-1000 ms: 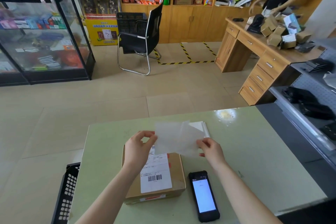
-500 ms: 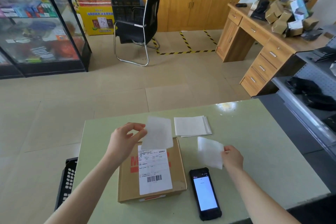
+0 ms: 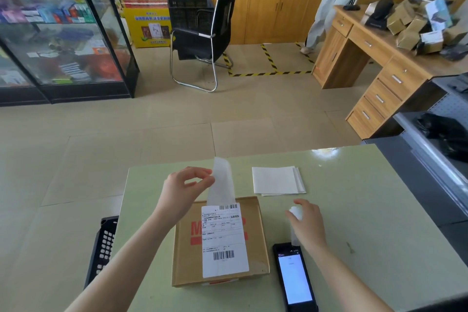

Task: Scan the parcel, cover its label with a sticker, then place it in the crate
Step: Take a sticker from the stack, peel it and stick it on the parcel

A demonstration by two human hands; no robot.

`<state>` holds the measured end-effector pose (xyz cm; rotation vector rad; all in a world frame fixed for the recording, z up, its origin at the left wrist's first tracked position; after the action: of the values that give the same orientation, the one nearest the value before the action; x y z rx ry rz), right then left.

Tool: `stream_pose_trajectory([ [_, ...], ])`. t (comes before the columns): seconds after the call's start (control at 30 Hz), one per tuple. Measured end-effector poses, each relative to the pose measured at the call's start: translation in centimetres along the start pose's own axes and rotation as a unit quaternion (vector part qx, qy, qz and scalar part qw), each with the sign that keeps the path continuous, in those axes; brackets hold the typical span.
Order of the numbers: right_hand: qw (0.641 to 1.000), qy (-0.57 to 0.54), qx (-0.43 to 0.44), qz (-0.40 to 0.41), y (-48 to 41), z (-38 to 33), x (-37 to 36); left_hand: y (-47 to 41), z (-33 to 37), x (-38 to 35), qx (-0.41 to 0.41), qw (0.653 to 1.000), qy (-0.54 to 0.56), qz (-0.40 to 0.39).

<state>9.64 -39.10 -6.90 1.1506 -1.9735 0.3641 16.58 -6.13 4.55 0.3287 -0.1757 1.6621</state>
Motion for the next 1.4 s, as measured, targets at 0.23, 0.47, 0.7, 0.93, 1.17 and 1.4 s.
stream_pose_trajectory([
  [0.23,0.955,-0.208,0.177,-0.115,6.6,-13.9,0.4,1.5,1.7,-0.4,-0.004,0.999,0.033,0.012],
  [0.47,0.935,-0.124,0.332,-0.006,11.2,-19.1,2.1,3.7,3.0,-1.8,0.007,0.999,0.038,0.021],
  [0.7,0.945,-0.136,0.295,0.029,10.9,-17.1,3.7,5.2,2.4,-2.0,0.029,0.998,0.043,0.029],
  [0.93,0.957,-0.239,0.151,0.066,7.5,-13.9,6.0,5.8,1.5,-0.5,0.040,0.997,0.051,0.043],
  [1.17,0.844,-0.481,-0.210,-0.114,5.5,-7.1,1.9,5.6,-3.2,2.4,0.083,0.991,0.001,0.109],
  [1.4,0.770,-0.474,-0.361,-0.227,7.7,-3.4,-3.6,6.5,-10.8,2.5,0.213,0.972,-0.073,0.063],
])
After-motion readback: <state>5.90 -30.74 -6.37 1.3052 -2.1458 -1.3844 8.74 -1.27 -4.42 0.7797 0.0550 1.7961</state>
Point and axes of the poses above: each hand's wrist, its own y-axis away from the middle knuckle, its own x-axis out of the back of the hand, z = x × y, the point moved 8 cm from there along -y, towards the middle knuckle, and after that the axes turned 9 degrees about z, right-handed, at the moved point
